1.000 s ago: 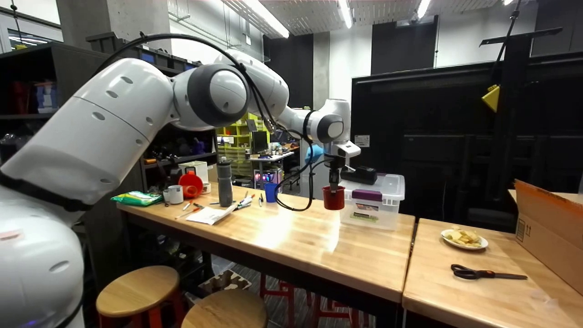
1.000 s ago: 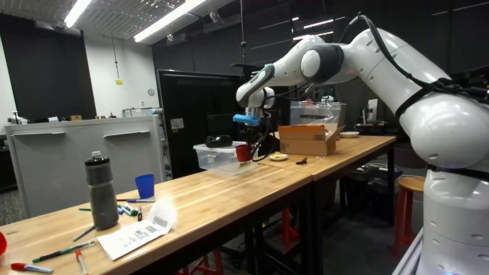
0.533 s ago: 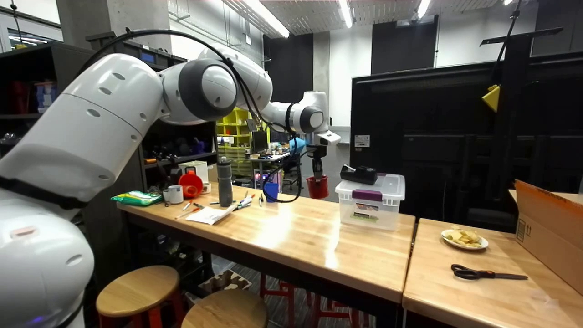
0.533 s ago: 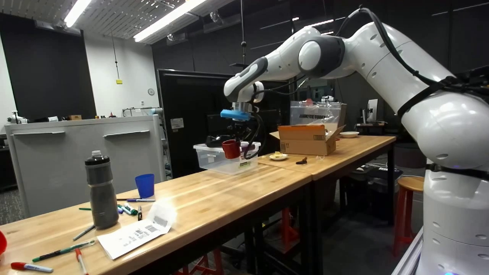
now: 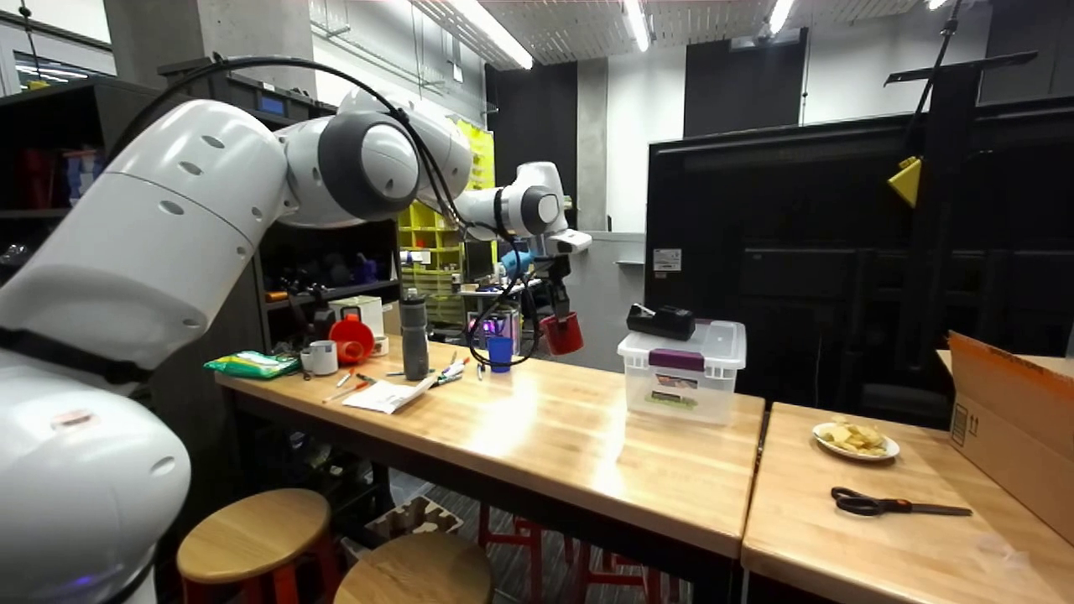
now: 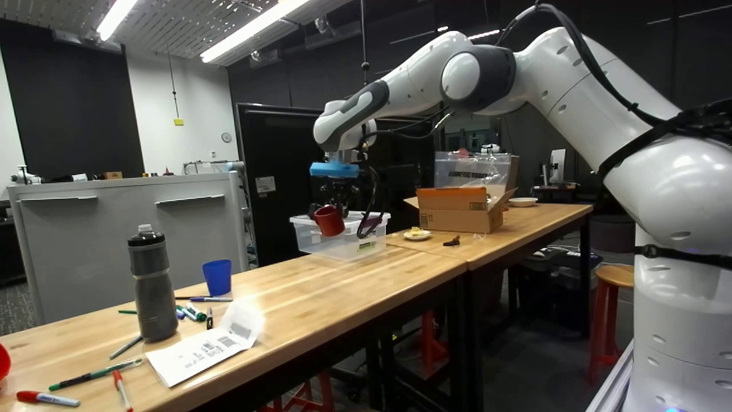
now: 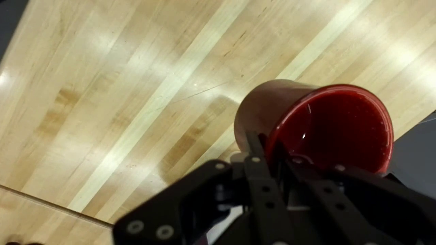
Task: Move the red cup to the left
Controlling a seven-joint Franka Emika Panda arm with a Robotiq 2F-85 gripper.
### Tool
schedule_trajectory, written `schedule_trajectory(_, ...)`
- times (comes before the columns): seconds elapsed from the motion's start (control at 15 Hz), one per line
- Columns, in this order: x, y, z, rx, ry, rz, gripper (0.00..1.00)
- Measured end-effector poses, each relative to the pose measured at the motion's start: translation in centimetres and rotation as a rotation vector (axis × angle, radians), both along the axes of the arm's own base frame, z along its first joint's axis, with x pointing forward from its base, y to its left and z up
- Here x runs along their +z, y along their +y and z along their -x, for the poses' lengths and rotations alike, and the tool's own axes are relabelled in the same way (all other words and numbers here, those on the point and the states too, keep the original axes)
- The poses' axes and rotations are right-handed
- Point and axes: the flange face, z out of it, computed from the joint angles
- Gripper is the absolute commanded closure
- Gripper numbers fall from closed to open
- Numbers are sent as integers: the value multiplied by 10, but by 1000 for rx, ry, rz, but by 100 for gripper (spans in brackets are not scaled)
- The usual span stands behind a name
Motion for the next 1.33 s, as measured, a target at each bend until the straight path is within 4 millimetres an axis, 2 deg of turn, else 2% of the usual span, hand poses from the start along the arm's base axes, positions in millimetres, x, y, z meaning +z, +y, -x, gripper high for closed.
schedule_trajectory(0.27, 22, 19, -1, 29, -15, 12, 98)
schedule_trajectory(0.6, 54, 33, 0, 47, -19, 7, 98)
schedule_trajectory(1.0, 80, 26, -1, 59, 24, 22, 98)
schedule_trajectory(1.33, 84, 24, -4, 105, 24, 36, 98)
